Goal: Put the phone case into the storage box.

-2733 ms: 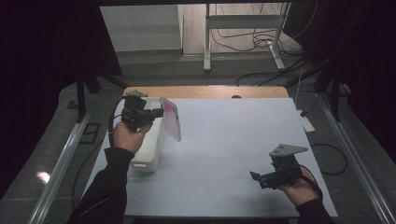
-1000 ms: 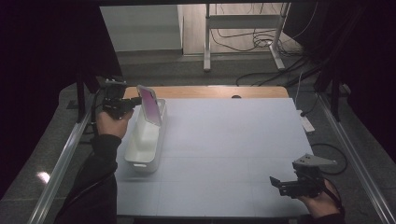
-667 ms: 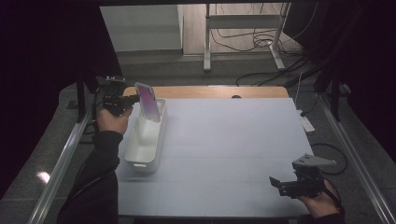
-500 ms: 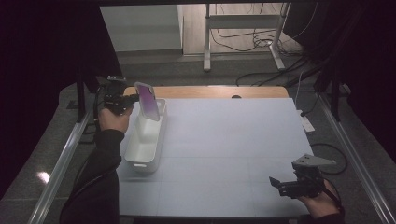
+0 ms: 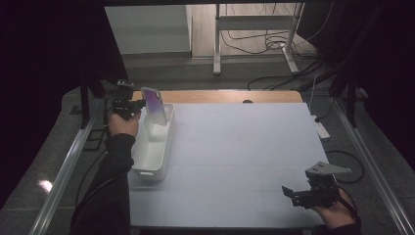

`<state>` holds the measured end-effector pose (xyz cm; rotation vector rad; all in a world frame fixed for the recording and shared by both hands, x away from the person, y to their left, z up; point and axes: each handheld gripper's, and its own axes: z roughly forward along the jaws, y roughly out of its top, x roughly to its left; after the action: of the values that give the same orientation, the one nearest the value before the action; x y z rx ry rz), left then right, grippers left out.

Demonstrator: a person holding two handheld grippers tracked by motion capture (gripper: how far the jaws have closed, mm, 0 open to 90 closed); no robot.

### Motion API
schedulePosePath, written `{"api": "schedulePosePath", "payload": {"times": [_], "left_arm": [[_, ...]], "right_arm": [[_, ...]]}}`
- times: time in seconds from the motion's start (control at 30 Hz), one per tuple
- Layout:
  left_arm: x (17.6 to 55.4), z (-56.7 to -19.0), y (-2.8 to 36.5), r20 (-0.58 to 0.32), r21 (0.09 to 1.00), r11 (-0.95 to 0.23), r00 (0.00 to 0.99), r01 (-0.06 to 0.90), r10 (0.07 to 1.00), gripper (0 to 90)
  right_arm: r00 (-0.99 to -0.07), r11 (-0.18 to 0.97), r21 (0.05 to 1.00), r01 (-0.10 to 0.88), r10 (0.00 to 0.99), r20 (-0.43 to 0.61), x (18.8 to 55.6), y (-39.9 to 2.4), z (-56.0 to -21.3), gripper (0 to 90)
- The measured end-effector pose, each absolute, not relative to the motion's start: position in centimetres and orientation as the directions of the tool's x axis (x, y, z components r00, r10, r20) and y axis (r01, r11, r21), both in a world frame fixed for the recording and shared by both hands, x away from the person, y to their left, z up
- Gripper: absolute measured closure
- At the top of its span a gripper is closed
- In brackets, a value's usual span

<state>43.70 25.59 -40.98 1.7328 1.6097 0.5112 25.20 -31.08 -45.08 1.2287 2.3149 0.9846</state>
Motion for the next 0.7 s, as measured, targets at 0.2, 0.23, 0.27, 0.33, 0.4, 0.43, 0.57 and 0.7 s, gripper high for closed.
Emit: {"api": "schedulePosePath", "payload": {"times": [0.2, 0.23, 0.27, 0.33, 0.4, 0.43, 0.57, 0.7], "left_arm": [[44.4, -41.4, 25.2, -0.167, 0.715, 0.028, 0.132, 0.698, 0.977, 88.4], [44.5, -41.5, 25.2, -0.164, 0.714, 0.029, 0.127, 0.7, 0.978, 88.5], [44.7, -41.7, 25.1, -0.165, 0.713, 0.033, 0.123, 0.7, 0.979, 88.5], [44.9, -41.9, 24.9, -0.169, 0.709, 0.042, 0.112, 0.704, 0.979, 88.5], [45.1, -42.1, 24.8, -0.161, 0.71, 0.038, 0.11, 0.704, 0.981, 88.5], [45.2, -42.3, 24.7, -0.159, 0.708, 0.036, 0.109, 0.705, 0.981, 88.4], [45.6, -42.8, 24.3, -0.147, 0.705, 0.035, 0.098, 0.708, 0.984, 88.4], [46.0, -43.2, 24.0, -0.132, 0.697, 0.027, 0.091, 0.717, 0.987, 88.4]], "right_arm": [[-0.572, 0.39, 0.712, 0.584, 0.82, 0.02, 25.2, -31.0, -45.1, 0.0], [-0.573, 0.39, 0.712, 0.584, 0.819, 0.02, 25.2, -31.0, -45.1, 0.0], [-0.573, 0.391, 0.712, 0.583, 0.819, 0.02, 25.2, -31.0, -45.1, 0.0], [-0.574, 0.391, 0.712, 0.583, 0.819, 0.02, 25.2, -31.0, -45.1, 0.0], [-0.575, 0.392, 0.712, 0.583, 0.818, 0.02, 25.2, -31.0, -45.1, 0.0], [-0.575, 0.393, 0.712, 0.582, 0.818, 0.02, 25.2, -31.0, -45.1, 0.0], [-0.577, 0.396, 0.711, 0.582, 0.816, 0.018, 25.2, -31.0, -45.1, 0.0], [-0.58, 0.399, 0.711, 0.579, 0.814, 0.016, 25.2, -31.0, -45.1, 0.0]]}}
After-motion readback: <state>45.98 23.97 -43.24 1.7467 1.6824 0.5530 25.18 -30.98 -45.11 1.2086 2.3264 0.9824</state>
